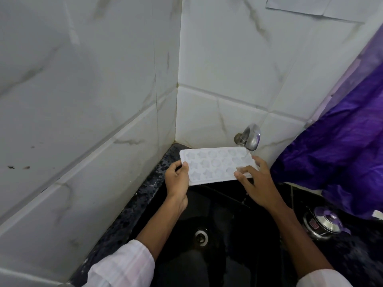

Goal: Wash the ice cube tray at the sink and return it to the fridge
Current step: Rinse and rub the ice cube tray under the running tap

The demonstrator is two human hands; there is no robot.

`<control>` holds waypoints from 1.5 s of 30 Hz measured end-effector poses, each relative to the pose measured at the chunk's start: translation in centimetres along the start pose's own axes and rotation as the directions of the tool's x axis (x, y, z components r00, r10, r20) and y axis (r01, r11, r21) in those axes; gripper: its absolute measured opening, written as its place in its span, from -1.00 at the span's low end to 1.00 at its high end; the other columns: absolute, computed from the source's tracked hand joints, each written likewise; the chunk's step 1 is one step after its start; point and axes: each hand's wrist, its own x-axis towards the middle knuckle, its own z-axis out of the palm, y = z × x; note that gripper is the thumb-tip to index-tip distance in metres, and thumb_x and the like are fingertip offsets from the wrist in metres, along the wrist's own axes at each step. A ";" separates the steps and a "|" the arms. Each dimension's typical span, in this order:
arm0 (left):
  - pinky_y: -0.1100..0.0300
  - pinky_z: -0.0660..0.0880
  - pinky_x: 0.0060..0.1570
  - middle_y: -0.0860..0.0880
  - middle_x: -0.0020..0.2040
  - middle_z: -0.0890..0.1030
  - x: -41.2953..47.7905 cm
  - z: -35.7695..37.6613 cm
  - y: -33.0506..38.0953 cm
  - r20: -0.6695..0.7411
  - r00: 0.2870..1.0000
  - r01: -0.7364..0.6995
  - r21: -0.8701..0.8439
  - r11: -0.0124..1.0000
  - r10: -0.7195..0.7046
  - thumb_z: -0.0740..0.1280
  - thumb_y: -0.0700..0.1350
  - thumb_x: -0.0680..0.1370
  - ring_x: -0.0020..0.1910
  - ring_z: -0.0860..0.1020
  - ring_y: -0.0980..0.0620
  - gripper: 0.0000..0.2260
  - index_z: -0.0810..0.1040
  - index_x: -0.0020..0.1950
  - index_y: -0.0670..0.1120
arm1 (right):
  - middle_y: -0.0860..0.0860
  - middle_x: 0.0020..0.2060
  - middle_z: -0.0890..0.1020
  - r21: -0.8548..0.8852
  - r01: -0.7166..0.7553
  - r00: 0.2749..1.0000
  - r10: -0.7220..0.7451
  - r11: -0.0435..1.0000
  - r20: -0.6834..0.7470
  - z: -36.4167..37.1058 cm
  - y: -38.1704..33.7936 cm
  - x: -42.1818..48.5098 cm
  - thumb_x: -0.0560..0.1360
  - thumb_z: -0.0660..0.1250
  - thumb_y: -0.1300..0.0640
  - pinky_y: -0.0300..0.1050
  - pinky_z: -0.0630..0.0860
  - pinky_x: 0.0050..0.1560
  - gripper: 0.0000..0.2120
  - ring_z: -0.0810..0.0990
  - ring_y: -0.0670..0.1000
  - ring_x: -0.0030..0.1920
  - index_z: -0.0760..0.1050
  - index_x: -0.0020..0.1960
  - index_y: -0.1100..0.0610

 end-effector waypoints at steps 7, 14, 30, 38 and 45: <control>-0.13 0.61 0.09 -0.07 0.01 0.69 0.3 -0.2 -0.1 0.010 1.000 0.003 -0.012 1.000 -0.003 0.26 -0.18 0.65 0.02 0.68 -0.08 -0.85 0.58 0.16 -0.15 | 0.09 0.53 0.19 -0.022 0.019 1.000 -0.020 1.000 -0.020 0.4 -0.6 -0.3 0.49 0.20 -0.25 0.01 0.24 0.41 -0.53 0.22 0.14 0.50 0.61 0.16 0.05; -0.08 0.62 0.07 -0.11 0.05 0.68 0.6 -0.5 -0.2 0.034 0.999 -0.002 -0.007 1.000 0.002 0.27 -0.18 0.65 0.02 0.67 -0.08 -0.84 0.57 0.19 -0.15 | 0.06 0.53 0.18 -0.015 -0.008 1.000 0.008 1.000 -0.010 0.1 -0.4 -0.5 0.56 0.29 -0.11 -0.09 0.17 0.38 -0.71 0.18 0.11 0.50 0.62 0.12 0.05; -0.07 0.64 0.00 -0.09 -0.01 0.70 2.2 -3.5 -3.4 0.190 0.981 -0.015 0.221 0.975 -0.028 0.25 -0.17 0.66 -0.04 0.68 -0.09 -0.81 0.56 0.23 -0.16 | -0.07 0.00 0.64 0.546 -0.433 0.831 0.552 0.718 -0.068 2.8 2.1 -4.0 0.60 0.30 0.15 -0.08 0.54 0.13 -0.82 0.59 -0.10 0.01 0.60 0.15 0.03; -0.16 0.62 0.01 -0.06 -0.05 0.70 3.4 -4.3 -4.7 0.293 0.956 -0.131 0.393 0.910 0.012 0.26 -0.16 0.65 -0.06 0.67 -0.09 -0.90 0.58 0.06 -0.07 | -0.05 -0.06 0.68 0.551 -0.484 0.762 0.637 0.680 -0.117 4.2 3.5 -5.3 0.54 0.36 0.22 -0.05 0.60 0.08 -0.85 0.65 -0.04 -0.01 0.60 0.07 0.04; -0.06 0.63 -0.02 0.07 -0.10 0.69 4.2 -5.2 -5.0 0.350 0.916 -0.372 0.556 0.743 0.196 0.36 -0.17 0.58 -0.09 0.67 0.06 -0.90 0.63 -0.03 0.03 | -0.02 -0.14 0.65 0.470 -0.484 0.758 0.622 0.738 -0.197 4.6 3.9 -5.4 0.49 0.42 0.30 -0.26 0.53 -0.04 -0.88 0.61 -0.08 -0.10 0.58 -0.02 0.13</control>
